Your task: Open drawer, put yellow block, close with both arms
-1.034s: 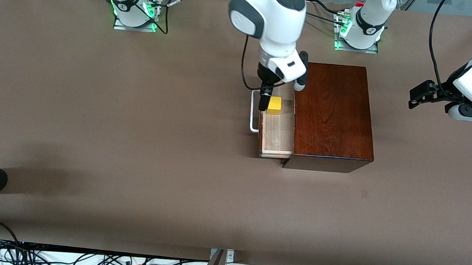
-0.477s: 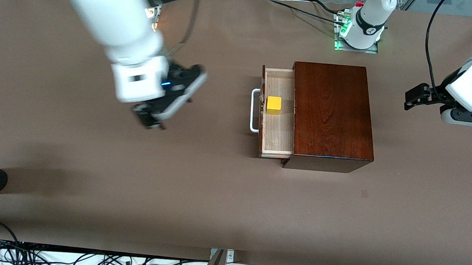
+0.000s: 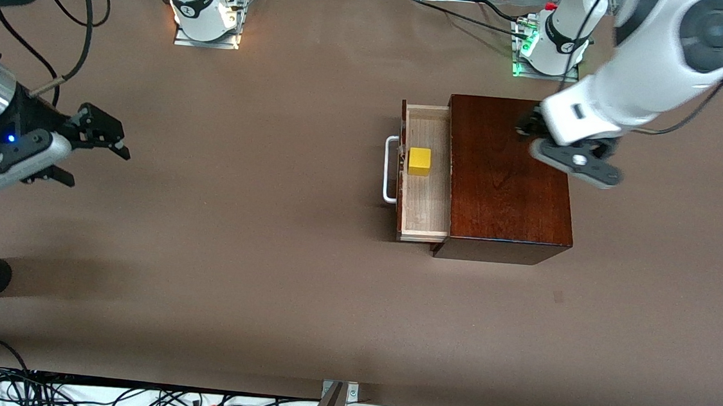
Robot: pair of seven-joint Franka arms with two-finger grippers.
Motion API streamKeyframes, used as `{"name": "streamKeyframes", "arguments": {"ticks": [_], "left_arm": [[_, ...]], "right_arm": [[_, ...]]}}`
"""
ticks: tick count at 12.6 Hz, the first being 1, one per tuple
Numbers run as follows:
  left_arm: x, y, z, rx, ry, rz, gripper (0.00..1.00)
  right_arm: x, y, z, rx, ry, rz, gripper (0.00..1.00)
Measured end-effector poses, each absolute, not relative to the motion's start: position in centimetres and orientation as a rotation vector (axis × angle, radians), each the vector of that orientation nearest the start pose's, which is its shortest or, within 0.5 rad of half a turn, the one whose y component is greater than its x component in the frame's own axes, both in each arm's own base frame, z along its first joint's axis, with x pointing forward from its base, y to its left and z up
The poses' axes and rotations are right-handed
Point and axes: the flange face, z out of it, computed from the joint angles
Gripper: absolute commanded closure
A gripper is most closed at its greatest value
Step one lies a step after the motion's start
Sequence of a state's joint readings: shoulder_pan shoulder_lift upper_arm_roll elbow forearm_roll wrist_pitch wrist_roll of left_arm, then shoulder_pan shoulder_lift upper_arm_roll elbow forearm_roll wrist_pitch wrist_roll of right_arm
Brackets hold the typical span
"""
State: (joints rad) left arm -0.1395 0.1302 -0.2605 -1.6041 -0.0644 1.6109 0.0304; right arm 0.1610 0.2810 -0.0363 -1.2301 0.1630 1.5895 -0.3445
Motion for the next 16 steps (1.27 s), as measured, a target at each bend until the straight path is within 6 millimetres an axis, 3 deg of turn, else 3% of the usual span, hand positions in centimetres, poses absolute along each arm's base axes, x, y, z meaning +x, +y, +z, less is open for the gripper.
{"name": "streamKeyframes", "arguments": {"ticks": [2, 4, 7, 9, 10, 12, 14, 16], "left_arm": [[54.2, -28.7, 52.6, -3.098, 0.951, 0.2, 0.0], [53.9, -33.8, 50.5, -3.062, 1.155, 0.153, 0.0], [52.0, -41.9, 47.0, -2.968, 1.485, 0.02, 0.03], [51.7, -44.3, 44.4, -2.854, 1.727, -0.024, 0.67], [52.0, -44.7, 43.2, -2.779, 1.854, -0.039, 0.88], [52.1, -45.5, 41.0, -2.589, 2.118, -0.046, 0.99], [51.4, -46.9, 38.6, -2.383, 2.339, -0.033, 1.0], [49.9, -48.8, 36.0, -2.289, 2.436, 0.017, 1.0]], "right_arm": [[59.4, 9.2, 61.7, -2.994, -0.508, -0.082, 0.0], [56.7, 8.5, 60.9, -3.059, -0.323, -0.008, 0.0], [56.3, 7.9, 59.9, -3.107, -0.266, 0.027, 0.0], [56.4, 7.2, 59.8, -3.125, -0.251, 0.023, 0.0], [56.5, 6.9, 59.8, -3.131, -0.244, 0.022, 0.0], [56.5, 6.4, 59.9, -3.152, -0.24, 0.018, 0.0], [56.5, 6.2, 60.1, -3.169, -0.241, 0.01, 0.0], [56.6, 6.2, 60.0, -3.172, -0.238, 0.01, 0.0]]}}
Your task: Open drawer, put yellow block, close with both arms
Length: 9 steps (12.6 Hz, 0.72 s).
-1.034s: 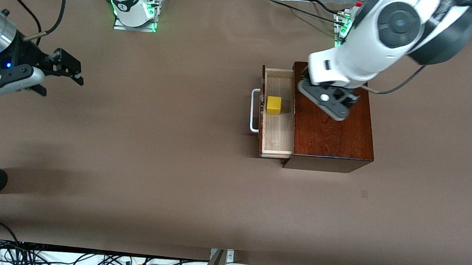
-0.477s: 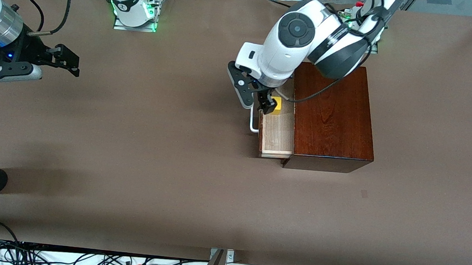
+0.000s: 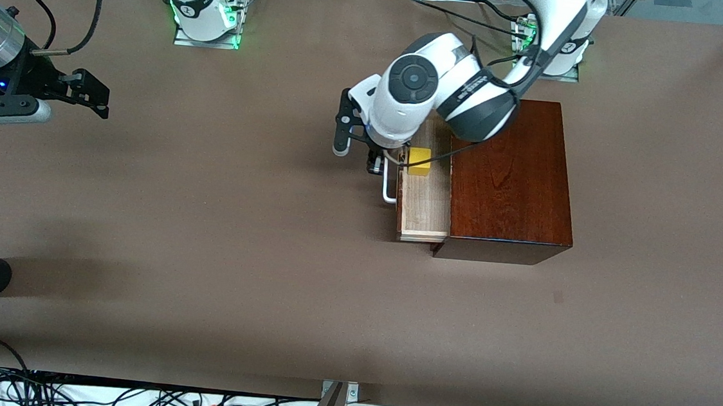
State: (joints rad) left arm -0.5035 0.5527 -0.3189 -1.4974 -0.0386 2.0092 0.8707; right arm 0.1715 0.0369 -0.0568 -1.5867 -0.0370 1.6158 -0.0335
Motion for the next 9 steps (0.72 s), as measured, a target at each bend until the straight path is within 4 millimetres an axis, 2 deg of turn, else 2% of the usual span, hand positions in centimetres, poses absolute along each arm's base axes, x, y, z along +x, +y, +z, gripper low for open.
{"name": "streamKeyframes", "arguments": {"ticks": [2, 4, 7, 9], "left_arm": [[49.2, -49.6, 33.7, -2.264, 2.462, 0.069, 1.0], [49.7, -49.2, 32.1, -2.207, 2.453, 0.102, 1.0], [50.3, -48.4, 30.7, -2.153, 2.432, 0.139, 1.0], [50.3, -48.3, 30.7, -2.151, 2.432, 0.145, 1.0]], "right_arm": [[56.6, 6.2, 60.1, -3.173, -0.229, 0.007, 0.0], [56.6, 6.1, 60.1, -3.173, -0.217, 0.006, 0.0], [56.7, 4.7, 60.1, -3.177, -0.173, 0.007, 0.0], [56.8, 4.4, 60.1, -3.176, -0.164, 0.008, 0.0]]}}
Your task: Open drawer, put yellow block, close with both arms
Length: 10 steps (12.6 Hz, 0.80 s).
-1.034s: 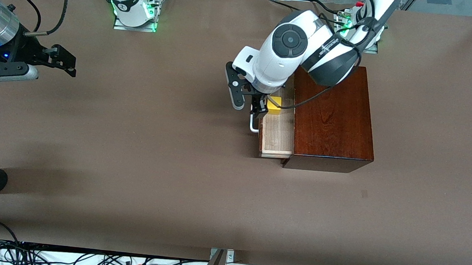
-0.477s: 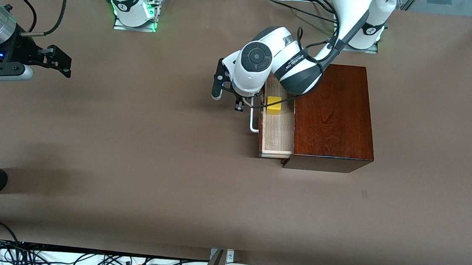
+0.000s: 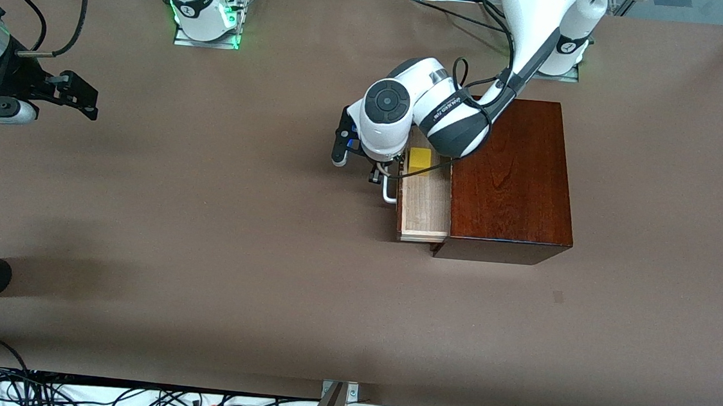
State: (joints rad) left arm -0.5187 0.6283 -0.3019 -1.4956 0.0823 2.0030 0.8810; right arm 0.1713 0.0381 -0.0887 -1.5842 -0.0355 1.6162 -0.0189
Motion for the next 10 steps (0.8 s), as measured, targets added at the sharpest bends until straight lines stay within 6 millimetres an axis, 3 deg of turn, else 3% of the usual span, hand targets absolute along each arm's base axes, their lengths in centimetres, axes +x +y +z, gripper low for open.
{"name": "streamKeyframes", "arguments": {"ticks": [4, 10], "left_arm": [[50.5, -47.7, 30.7, -2.156, 2.423, 0.202, 1.0], [52.1, -44.5, 30.4, -2.206, 2.37, 0.348, 1.0]], "right_arm": [[56.8, 4.5, 60.1, -3.171, -0.164, 0.008, 0.0], [56.8, 4.5, 60.1, -3.171, -0.164, 0.008, 0.0]]}}
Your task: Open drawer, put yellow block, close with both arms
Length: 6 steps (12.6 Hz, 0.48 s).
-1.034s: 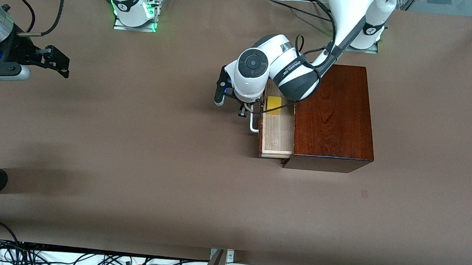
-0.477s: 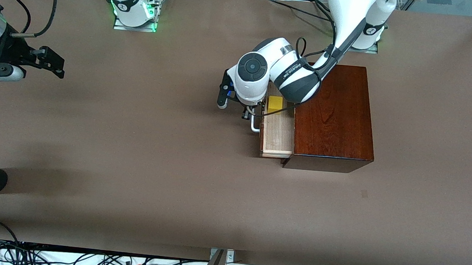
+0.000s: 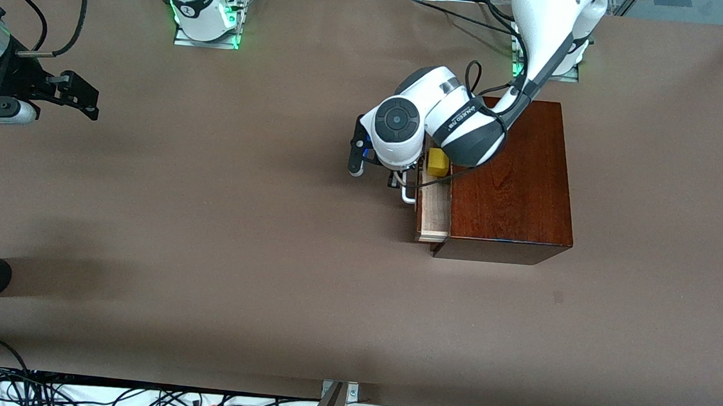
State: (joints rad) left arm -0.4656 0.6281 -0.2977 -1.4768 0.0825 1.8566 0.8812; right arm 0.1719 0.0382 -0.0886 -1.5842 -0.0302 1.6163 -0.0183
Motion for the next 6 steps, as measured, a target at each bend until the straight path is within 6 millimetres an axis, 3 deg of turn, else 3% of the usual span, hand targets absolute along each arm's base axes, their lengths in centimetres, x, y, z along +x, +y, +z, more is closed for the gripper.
{"name": "streamKeyframes", "arguments": {"ticks": [6], "left_arm": [[53.0, -42.4, 30.2, -2.23, 2.336, 0.424, 1.0]], "right_arm": [[56.8, 4.4, 60.1, -3.171, -0.161, 0.008, 0.0]]}}
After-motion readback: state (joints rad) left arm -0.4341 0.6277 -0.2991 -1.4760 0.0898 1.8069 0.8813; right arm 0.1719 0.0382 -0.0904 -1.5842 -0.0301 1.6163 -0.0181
